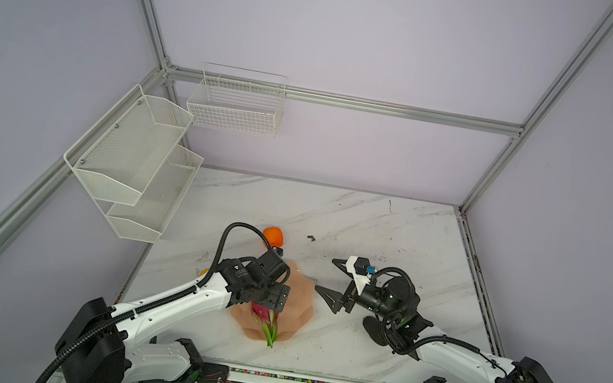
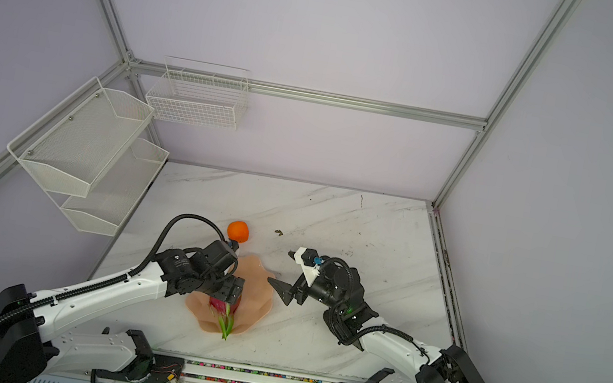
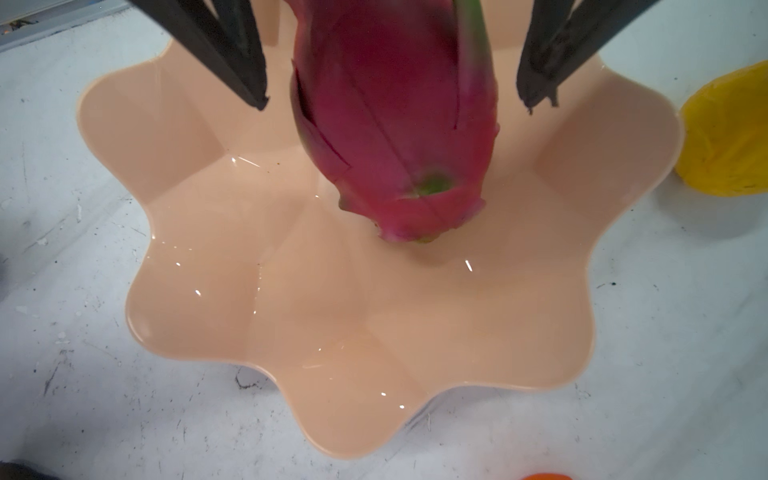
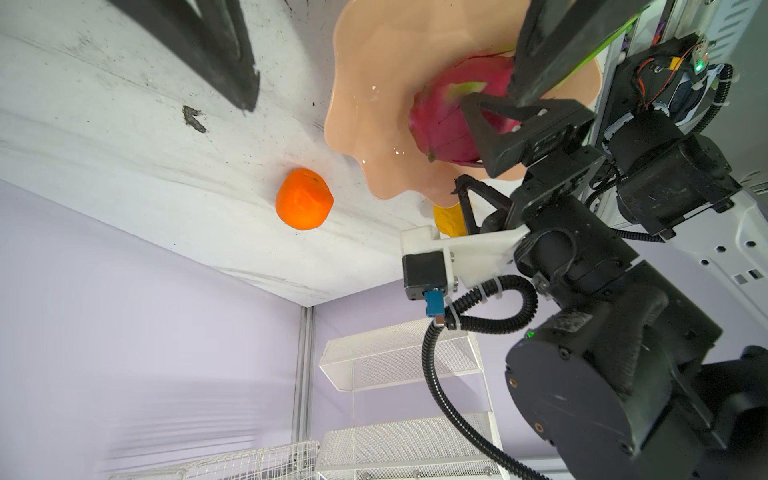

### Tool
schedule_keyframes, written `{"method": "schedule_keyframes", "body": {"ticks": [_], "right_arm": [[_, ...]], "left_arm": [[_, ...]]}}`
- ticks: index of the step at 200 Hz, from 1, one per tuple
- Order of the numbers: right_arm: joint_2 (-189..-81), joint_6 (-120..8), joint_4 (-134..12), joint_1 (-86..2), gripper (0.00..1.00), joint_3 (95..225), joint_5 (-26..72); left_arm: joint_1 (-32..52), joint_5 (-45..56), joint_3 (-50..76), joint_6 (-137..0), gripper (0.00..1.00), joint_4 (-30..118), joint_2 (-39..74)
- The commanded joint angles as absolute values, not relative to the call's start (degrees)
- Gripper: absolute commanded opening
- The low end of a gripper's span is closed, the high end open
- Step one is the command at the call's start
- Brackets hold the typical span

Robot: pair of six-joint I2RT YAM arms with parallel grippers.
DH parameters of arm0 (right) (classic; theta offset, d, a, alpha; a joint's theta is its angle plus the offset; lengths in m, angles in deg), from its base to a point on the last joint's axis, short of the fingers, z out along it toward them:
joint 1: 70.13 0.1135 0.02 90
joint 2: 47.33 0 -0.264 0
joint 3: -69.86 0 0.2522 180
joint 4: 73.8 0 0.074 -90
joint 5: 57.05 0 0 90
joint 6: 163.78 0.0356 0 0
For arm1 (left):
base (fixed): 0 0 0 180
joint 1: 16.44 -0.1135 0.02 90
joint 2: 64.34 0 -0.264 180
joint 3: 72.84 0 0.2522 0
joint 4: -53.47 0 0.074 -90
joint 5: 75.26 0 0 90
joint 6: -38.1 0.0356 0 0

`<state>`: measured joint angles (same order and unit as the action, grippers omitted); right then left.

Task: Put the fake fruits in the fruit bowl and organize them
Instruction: 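Lower the dragon fruit into the peach bowl and open the left gripper, then move the left gripper to the orange and grasp it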

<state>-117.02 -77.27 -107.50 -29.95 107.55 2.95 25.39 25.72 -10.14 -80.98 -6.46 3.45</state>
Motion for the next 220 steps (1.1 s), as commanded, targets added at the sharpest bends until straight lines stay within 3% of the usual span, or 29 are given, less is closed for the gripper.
{"method": "schedule_keyframes", "body": {"ticks": [1, 25, 75, 111, 220], "right_arm": [[-116.0, -77.5, -110.6, -29.6, 0.97, 107.1, 8.0], [-116.0, -77.4, -109.9, -29.6, 0.97, 107.0, 12.6], [-116.3, -77.0, -111.4, -29.6, 0.97, 106.3, 13.0], [-116.8, -77.4, -111.2, -29.6, 0.97, 106.5, 13.1], [-118.7, -77.7, -110.7, -29.6, 0.97, 107.6, 11.9]], "left_arm": [[25.6, 34.9, -4.6, -76.9, 0.95, -5.1, 2.3], [23.0, 42.8, -1.0, -72.0, 0.96, 0.9, 6.5], [12.0, 35.8, 9.6, -67.8, 0.91, 8.2, 24.3], [8.8, 34.2, 15.2, -68.4, 0.84, 11.2, 33.8], [6.2, 33.4, 15.9, -81.3, 0.87, 17.4, 41.6]]}}
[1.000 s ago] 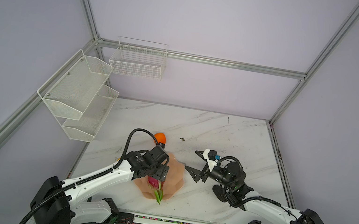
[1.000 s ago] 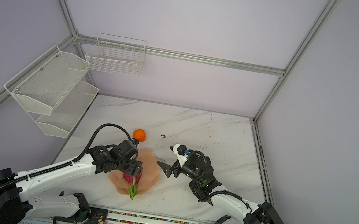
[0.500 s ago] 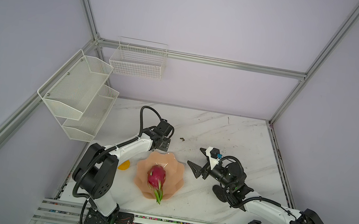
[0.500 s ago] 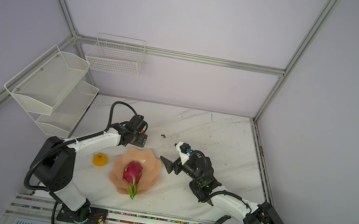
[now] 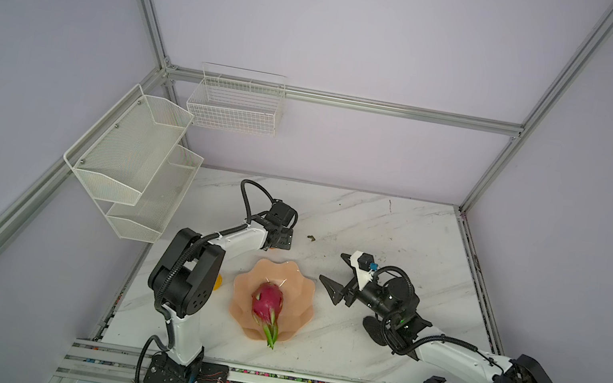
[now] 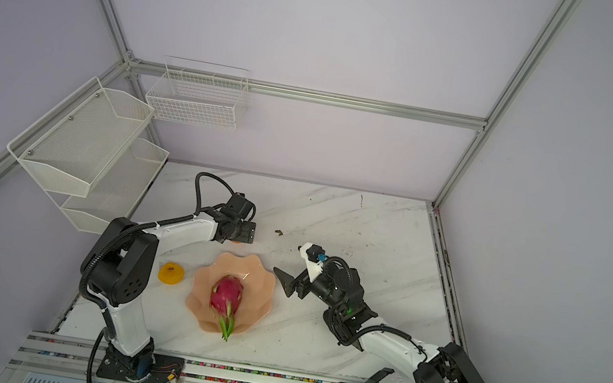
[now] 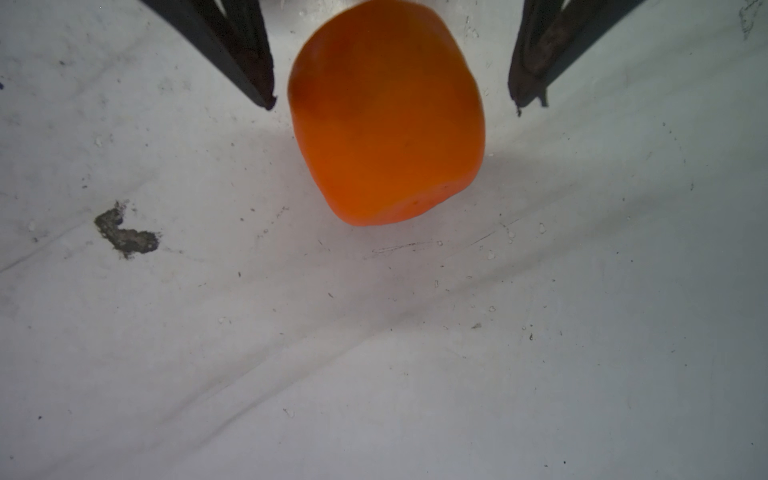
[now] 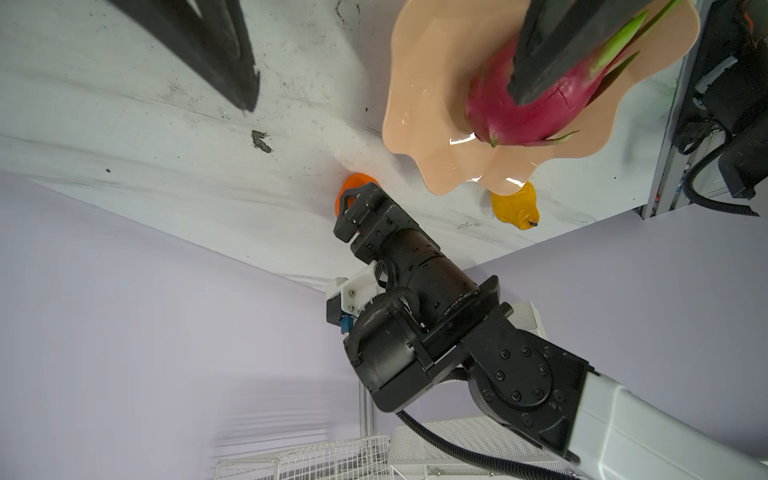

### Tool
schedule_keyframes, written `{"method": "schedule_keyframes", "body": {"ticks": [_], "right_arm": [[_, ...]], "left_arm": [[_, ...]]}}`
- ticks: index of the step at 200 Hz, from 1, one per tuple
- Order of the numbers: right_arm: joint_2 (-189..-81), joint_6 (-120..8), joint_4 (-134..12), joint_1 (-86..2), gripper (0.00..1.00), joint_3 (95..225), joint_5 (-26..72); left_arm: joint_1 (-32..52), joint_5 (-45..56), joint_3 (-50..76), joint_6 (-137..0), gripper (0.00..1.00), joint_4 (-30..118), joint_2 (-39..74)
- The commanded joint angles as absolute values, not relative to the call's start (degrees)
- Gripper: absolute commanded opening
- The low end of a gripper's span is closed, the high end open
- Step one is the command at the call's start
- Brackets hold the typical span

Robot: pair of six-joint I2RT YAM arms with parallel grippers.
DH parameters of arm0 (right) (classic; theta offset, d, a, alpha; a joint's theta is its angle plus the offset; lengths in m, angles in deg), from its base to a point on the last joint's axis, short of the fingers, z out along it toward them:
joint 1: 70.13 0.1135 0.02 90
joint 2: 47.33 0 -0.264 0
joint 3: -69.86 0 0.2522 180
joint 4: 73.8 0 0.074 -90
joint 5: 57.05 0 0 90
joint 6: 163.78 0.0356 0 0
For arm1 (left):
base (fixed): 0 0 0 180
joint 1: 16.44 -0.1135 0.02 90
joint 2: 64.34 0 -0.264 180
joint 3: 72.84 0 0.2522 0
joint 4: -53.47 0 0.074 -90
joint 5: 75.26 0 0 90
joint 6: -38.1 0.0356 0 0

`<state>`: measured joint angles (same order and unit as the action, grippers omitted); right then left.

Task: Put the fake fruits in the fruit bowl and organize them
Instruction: 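Move the left gripper to the orange and grasp it, then carry the orange over the bowl beside the dragon fruit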

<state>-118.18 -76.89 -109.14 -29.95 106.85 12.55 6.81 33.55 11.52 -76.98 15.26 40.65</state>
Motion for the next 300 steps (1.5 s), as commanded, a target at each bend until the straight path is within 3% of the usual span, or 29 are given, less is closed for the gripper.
{"method": "schedule_keyframes", "body": {"ticks": [1, 42, 76, 141, 176, 218, 254, 300], "right_arm": [[-118.8, -77.7, -110.7, -29.6, 0.97, 107.6, 11.9], [-119.1, -77.8, -110.3, -29.6, 0.97, 107.9, 11.8], [-119.0, -78.0, -110.2, -29.6, 0.97, 107.9, 11.8], [-118.1, -77.9, -109.7, -29.6, 0.97, 107.9, 11.5], [-115.8, -77.8, -109.4, -29.6, 0.97, 107.7, 11.1], [-111.8, -76.4, -110.4, -29.6, 0.97, 106.2, 10.4], [-110.2, -76.0, -110.8, -29.6, 0.97, 105.7, 9.7], [-109.5, -76.3, -110.8, -29.6, 0.97, 105.2, 9.9]], "left_arm": [[6.2, 33.3, 15.9, -81.3, 0.87, 17.5, 41.6], [5.4, 31.6, 15.5, -84.4, 0.82, 19.7, 43.3], [5.2, 32.0, 15.3, -84.4, 0.71, 20.6, 43.1], [5.3, 30.4, 15.1, -73.0, 0.52, 15.4, 35.8], [6.6, 25.7, 25.5, -61.3, 0.53, -8.8, 32.7], [11.0, 35.3, 32.2, -58.5, 0.52, -34.0, 27.5], [17.8, 39.9, 26.5, -46.8, 0.53, -36.1, 17.5], [18.4, 38.3, 16.1, -21.6, 0.54, -33.9, 7.9]]}}
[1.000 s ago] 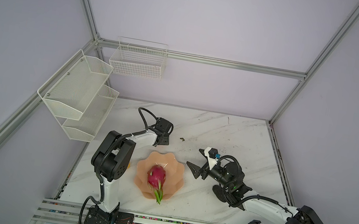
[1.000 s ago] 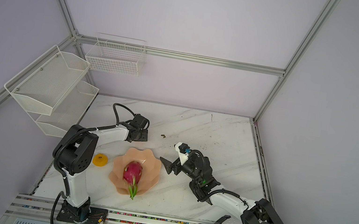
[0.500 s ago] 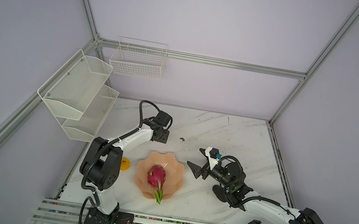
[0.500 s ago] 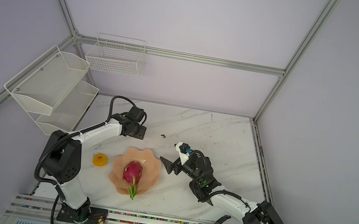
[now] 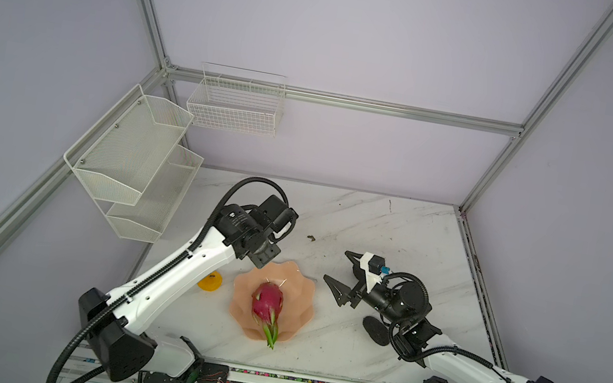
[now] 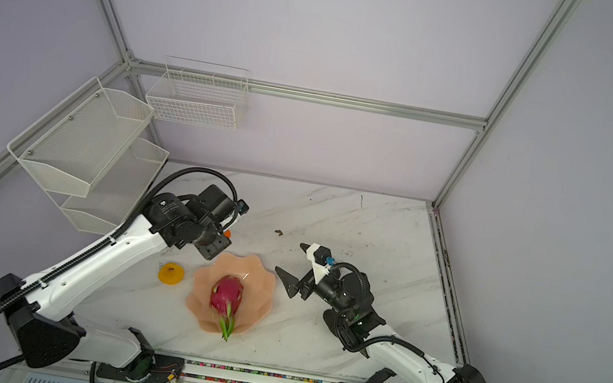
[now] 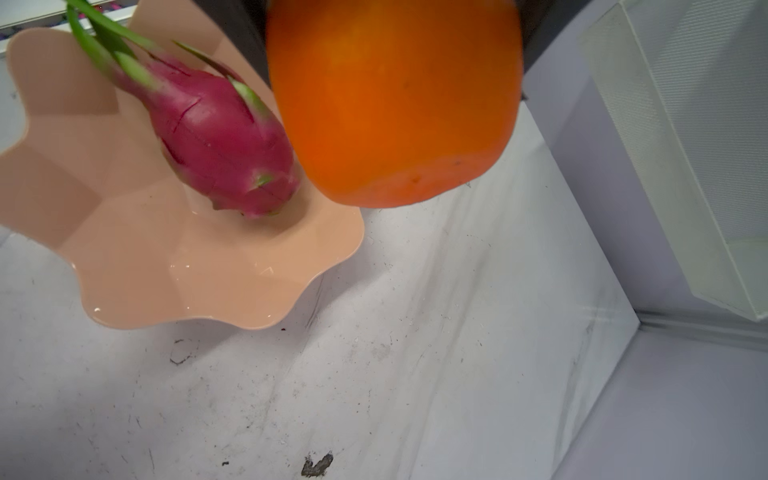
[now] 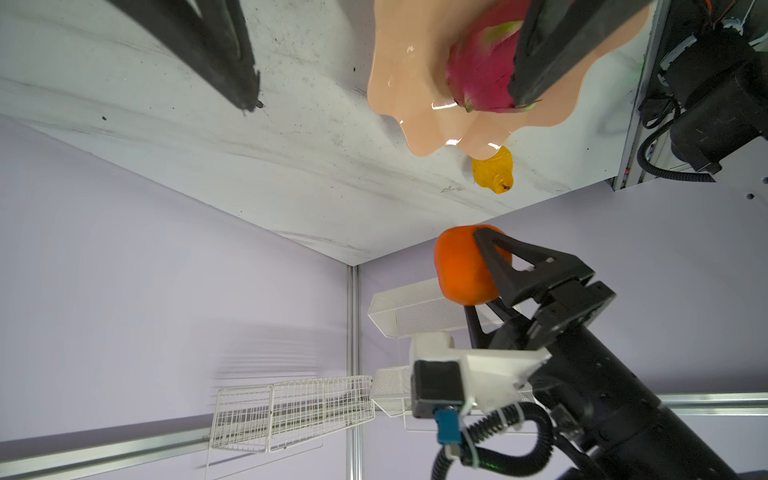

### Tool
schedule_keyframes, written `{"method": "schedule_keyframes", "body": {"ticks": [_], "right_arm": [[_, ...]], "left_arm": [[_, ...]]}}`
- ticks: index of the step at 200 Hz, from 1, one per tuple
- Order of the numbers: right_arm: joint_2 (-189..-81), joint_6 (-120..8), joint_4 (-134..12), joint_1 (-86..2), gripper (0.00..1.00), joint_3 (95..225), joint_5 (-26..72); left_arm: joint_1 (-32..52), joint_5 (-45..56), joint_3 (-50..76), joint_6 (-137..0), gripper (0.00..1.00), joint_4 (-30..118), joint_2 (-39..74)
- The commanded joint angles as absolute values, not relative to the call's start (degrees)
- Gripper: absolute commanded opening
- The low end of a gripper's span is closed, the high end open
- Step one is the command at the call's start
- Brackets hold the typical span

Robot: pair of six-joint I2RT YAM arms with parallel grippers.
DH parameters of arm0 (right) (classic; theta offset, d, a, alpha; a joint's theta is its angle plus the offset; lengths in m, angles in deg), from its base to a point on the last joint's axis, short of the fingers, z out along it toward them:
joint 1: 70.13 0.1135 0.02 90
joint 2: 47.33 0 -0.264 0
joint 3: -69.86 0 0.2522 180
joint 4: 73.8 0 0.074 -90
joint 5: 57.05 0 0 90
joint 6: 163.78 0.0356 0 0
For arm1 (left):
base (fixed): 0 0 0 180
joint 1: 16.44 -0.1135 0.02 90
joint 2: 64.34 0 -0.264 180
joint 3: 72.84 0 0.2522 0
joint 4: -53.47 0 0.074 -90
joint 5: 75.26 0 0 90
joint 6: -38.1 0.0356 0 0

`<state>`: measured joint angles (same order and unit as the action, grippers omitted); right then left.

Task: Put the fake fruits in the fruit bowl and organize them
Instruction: 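Carry the orange over the bowl beside the dragon fruit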

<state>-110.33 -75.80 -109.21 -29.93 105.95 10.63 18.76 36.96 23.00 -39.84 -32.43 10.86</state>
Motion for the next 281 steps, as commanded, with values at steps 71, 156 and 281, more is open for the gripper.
{"method": "schedule_keyframes", "body": {"ticks": [71, 156, 281], "right_arm": [[-111.7, -76.7, -110.7, -29.6, 0.97, 105.8, 10.2], [-112.6, -77.3, -110.4, -29.6, 0.97, 106.0, 10.7], [-112.5, -77.5, -110.1, -29.6, 0.97, 105.9, 11.1]], "left_arm": [[18.3, 27.6, 5.8, -9.2, 0.54, -37.4, 2.6], [21.1, 24.8, 1.2, -12.4, 0.54, -36.8, 8.0], [22.0, 21.4, -4.8, -14.8, 0.60, -32.6, 12.1]]}}
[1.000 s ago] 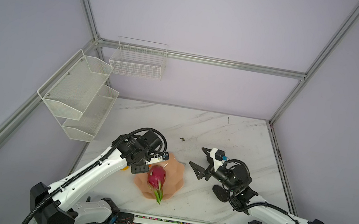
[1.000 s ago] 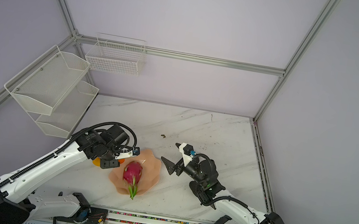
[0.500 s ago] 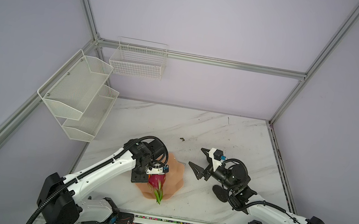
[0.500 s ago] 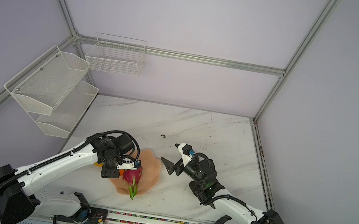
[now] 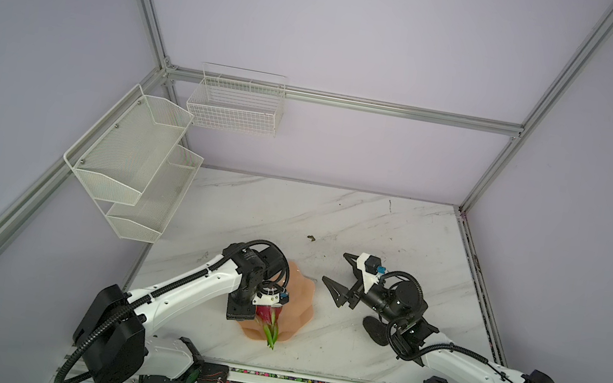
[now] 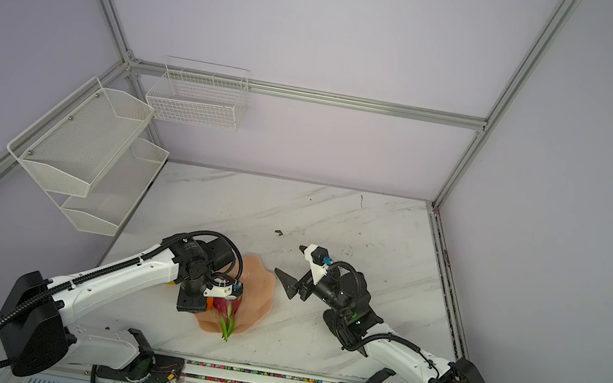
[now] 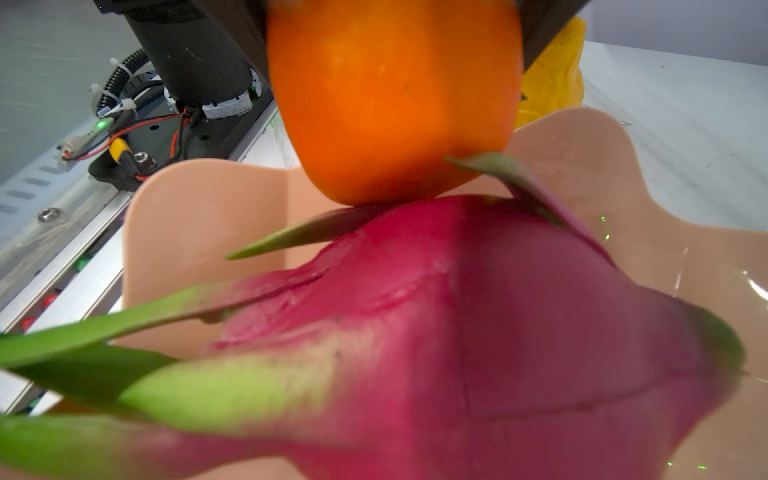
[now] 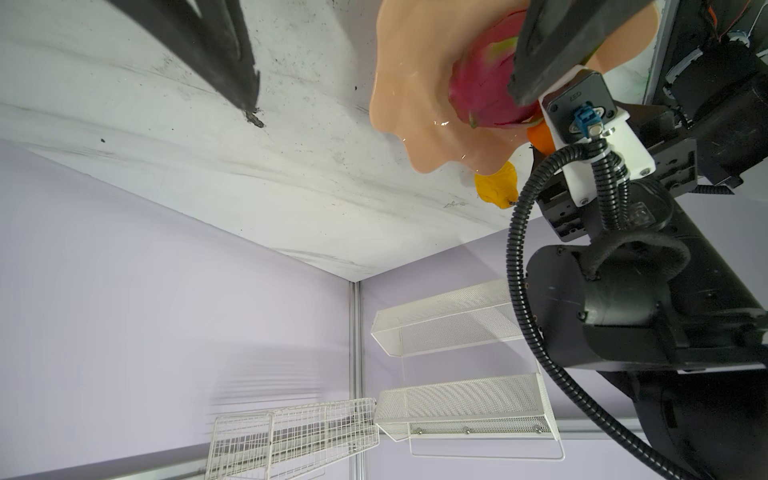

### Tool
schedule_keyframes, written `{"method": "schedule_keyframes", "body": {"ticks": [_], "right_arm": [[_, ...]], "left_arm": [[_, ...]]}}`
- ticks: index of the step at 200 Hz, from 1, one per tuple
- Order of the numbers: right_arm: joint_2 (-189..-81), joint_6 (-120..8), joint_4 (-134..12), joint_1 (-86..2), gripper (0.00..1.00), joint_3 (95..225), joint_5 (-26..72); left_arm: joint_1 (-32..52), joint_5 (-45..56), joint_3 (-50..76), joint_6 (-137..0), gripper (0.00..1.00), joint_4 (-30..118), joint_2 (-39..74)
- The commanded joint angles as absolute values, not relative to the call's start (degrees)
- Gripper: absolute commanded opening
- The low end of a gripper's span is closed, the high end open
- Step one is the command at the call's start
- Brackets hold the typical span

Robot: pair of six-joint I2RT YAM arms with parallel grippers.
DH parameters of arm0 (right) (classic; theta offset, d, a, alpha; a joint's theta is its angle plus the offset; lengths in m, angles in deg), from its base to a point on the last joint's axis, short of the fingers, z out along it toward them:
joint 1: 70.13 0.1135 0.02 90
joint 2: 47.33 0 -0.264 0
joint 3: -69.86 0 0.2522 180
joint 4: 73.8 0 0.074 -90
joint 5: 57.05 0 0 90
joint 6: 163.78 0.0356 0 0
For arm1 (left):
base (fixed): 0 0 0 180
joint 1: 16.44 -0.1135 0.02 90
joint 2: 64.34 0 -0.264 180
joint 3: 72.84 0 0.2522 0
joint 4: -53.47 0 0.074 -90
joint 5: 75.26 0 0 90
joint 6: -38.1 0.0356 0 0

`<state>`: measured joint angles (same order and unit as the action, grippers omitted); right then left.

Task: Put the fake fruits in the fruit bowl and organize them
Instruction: 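Carry the orange over the bowl beside the dragon fruit, then release the orange in the bowl and move the left gripper toward the yellow pear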

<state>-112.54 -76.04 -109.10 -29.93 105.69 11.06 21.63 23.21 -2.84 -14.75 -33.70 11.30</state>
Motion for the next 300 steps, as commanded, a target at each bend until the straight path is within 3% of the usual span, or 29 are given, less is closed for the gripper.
{"method": "schedule_keyframes", "body": {"ticks": [1, 34, 37, 40, 45, 109, 145, 183, 209, 224, 263, 300], "right_arm": [[-112.5, -77.5, -110.1, -29.6, 0.97, 105.9, 11.1], [-112.9, -77.6, -110.1, -29.6, 0.97, 106.1, 11.1], [-112.9, -77.6, -110.1, -29.6, 0.97, 106.1, 11.1], [-113.0, -77.6, -110.1, -29.6, 0.97, 106.1, 11.1], [-113.0, -77.6, -110.2, -29.6, 0.97, 106.1, 11.0], [-113.3, -77.6, -110.3, -29.6, 0.97, 106.2, 10.9], [-114.1, -77.3, -110.5, -29.5, 0.97, 106.5, 9.0], [-117.4, -81.7, -107.2, -21.5, 0.97, 109.6, 12.3], [-119.3, -83.2, -107.1, -16.7, 0.97, 111.0, 14.4], [-119.7, -83.7, -107.1, -15.3, 0.97, 111.4, 14.8], [-119.0, -85.0, -105.1, -15.1, 0.97, 111.5, 15.7], [-118.2, -85.8, -104.5, -15.1, 0.97, 111.2, 16.2]], "left_arm": [[22.0, 21.5, -4.9, -14.8, 0.60, -32.6, 12.2], [22.0, 22.4, -4.3, -15.1, 0.67, -32.2, 11.6], [21.9, 22.3, -4.1, -15.1, 0.76, -32.2, 11.5], [22.0, 22.4, -4.0, -15.0, 0.96, -32.3, 11.2], [22.0, 22.5, -3.7, -15.0, 1.00, -32.3, 10.9], [22.0, 23.1, 0.9, -14.5, 1.00, -32.1, 3.6], [21.1, 34.7, 1.5, -13.0, 1.00, -28.2, -5.3], [10.4, 34.6, 4.4, -6.7, 1.00, -29.0, -10.7], [0.9, 34.6, 2.2, -2.9, 0.97, -31.9, -8.2], [-0.1, 38.1, -2.0, -1.0, 0.96, -27.9, -6.9], [-6.3, 30.6, 0.9, -11.2, 0.91, -17.0, -1.1], [-8.1, 28.7, 1.7, -19.7, 0.84, -18.3, 6.9]]}}
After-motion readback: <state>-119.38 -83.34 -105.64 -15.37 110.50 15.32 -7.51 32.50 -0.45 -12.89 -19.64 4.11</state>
